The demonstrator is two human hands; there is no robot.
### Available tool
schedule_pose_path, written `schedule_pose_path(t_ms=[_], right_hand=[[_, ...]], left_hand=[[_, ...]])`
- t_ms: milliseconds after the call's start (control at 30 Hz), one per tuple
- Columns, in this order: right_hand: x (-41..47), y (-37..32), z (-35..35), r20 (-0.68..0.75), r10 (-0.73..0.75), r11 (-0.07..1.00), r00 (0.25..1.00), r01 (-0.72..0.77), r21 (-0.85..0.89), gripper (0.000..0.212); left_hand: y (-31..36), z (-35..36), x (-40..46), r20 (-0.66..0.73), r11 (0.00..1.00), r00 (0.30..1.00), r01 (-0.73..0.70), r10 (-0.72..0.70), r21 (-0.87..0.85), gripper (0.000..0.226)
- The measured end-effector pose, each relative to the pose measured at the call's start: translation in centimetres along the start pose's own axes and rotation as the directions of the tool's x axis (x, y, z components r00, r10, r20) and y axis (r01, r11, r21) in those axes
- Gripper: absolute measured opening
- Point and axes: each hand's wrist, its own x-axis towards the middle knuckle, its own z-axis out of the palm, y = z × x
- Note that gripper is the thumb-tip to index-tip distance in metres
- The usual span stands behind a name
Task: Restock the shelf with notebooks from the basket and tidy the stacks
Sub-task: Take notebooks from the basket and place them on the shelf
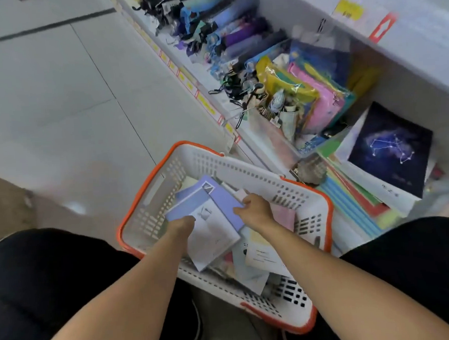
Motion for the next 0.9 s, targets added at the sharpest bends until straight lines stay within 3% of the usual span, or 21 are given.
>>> schedule_pose_path(t_ms=[33, 67, 200, 333, 467, 567, 633, 667, 700, 733, 800, 900], right_hand=[[0.0, -0.1, 0.0, 0.005, -0.002, 1.0, 1.0, 0.002, 0.0, 0.025], [0.0, 0.0, 0.1, 0.016, 0.002, 1.0, 1.0, -0.001, -0.007, 0.031], [-0.2, 1.1, 1.5, 0.094, -0.027, 0.996, 0.995, 0.034, -0.078, 0.021], [-0.4, 2.4, 2.5, 0.135, -0.017, 0.99, 0.991, 0.035, -0.137, 0.054], [-0.2, 2.6, 2.3, 0.194, 0.022, 1.0, 0.981, -0.021, -0.008, 0.051], [0.0, 2.5, 2.0, 0.289, 0.082, 0.985, 0.954, -0.123, 0.124, 0.034], [0.0, 2.4, 1.9, 0.249, 0.074, 0.973, 0.966, -0.125, 0.195, 0.021], [0.4, 2.6, 1.9, 0.124, 0.04, 0.983, 0.991, -0.061, 0.173, 0.018], [0.8, 2.9, 1.9, 0.003, 0.009, 0.996, 1.0, -0.01, 0.087, 0.012], [1.1, 3.0, 1.9, -0.077, -0.016, 1.0, 0.997, 0.015, -0.019, 0.021], [1.4, 3.1, 2.2, -0.044, -0.01, 0.981, 0.999, 0.001, -0.194, 0.057], [1.5, 3.4, 3.0, 0.051, 0.028, 0.974, 0.998, -0.016, -0.227, 0.064]], left_hand=[[-0.4, 0.2, 0.1, 0.009, 0.999, 1.0, 0.027, -0.027, 0.025, 0.041], [-0.4, 0.3, -0.4, 0.025, 0.998, 0.998, 0.06, -0.061, 0.028, 0.049], [0.0, 1.1, -1.4, 0.072, 0.994, 0.993, 0.087, -0.092, 0.071, 0.044], [-0.6, 1.2, -1.4, 0.088, 0.99, 0.987, 0.133, -0.138, 0.055, 0.034], [-1.2, 0.8, -1.5, 0.112, 0.984, 0.978, 0.177, -0.177, 0.017, 0.036], [-1.8, 0.2, -0.1, 0.084, 0.982, 0.985, 0.162, -0.154, -0.102, 0.043], [-1.4, 0.1, 0.1, 0.054, 0.97, 0.994, 0.105, -0.095, -0.218, 0.037], [-0.8, 0.1, -0.7, 0.027, 0.965, 0.998, 0.055, -0.049, -0.257, 0.032], [0.0, 0.1, -1.6, -0.017, 0.959, 1.0, -0.02, 0.016, -0.283, 0.029], [0.8, 0.1, -2.8, -0.086, 0.955, 0.991, -0.118, 0.098, -0.271, 0.029], [2.4, -0.3, -4.2, -0.228, 0.938, 0.94, -0.297, 0.255, -0.178, 0.026], [4.2, -1.5, -6.0, -0.358, 0.874, 0.849, -0.462, 0.388, -0.15, 0.023]])
